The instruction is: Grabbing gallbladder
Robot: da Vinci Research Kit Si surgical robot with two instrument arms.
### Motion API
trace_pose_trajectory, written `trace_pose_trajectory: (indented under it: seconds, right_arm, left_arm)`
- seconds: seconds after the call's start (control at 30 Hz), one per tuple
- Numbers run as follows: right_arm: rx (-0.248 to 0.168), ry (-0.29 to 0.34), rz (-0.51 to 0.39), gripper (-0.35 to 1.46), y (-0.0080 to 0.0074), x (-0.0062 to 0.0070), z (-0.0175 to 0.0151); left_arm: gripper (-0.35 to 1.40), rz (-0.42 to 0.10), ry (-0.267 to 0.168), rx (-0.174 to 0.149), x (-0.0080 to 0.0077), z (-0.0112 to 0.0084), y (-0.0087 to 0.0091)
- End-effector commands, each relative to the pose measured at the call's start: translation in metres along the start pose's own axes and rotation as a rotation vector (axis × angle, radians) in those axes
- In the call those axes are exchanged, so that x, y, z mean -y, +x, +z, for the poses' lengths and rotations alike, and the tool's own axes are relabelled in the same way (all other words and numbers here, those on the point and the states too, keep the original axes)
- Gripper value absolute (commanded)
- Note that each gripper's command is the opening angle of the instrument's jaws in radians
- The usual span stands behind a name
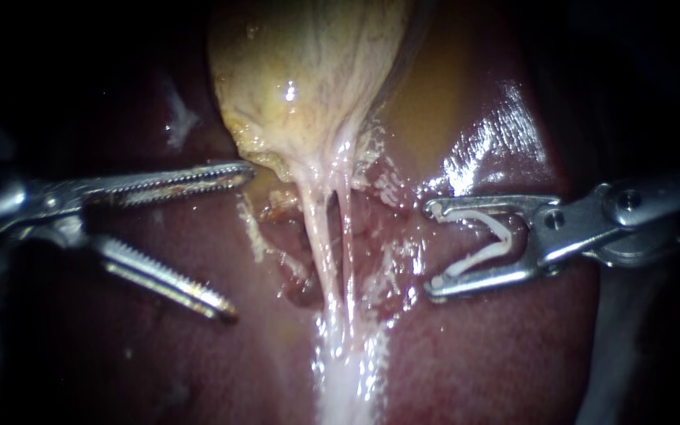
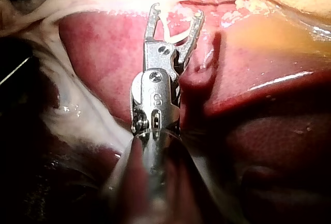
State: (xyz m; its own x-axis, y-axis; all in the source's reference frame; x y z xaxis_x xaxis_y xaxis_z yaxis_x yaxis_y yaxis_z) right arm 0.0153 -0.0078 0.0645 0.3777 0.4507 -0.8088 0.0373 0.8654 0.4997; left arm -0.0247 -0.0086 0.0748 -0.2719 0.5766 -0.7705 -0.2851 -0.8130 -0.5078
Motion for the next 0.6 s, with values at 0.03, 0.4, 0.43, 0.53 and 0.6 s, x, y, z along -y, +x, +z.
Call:
trace_pose_trajectory:
  seconds: [0.03, 0.4, 0.43, 0.53, 0.6]
  right_arm:
    - [0.0, 0.0, 0.0, 0.49, 0.0, 0.0, 0.0]
    - [0.0, 0.0, 0.0, 0.49, 0.0, 0.0, 0.0]
    - [0.0, -0.001, 0.0, 0.49, 0.0, 0.0, 0.0001]
    - [0.0, -0.001, 0.0, 0.49, 0.0, 0.0, 0.0001]
    - [0.0, -0.001, 0.0, 0.49, 0.0, 0.0, 0.0001]
  left_arm:
    - [1.25, 0.0, -0.001, 0.0, 0.0, 0.0, 0.0]
    - [1.11, -0.216, 0.007, 0.008, 0.0009, 0.0001, -0.002]
    - [1.09, -0.238, 0.007, 0.006, 0.0011, 0.0002, -0.0023]
    - [1.08, -0.303, 0.012, 0.011, 0.0021, 0.0008, -0.0036]
    - [1.06, -0.342, 0.014, 0.012, 0.0028, 0.0013, -0.0044]
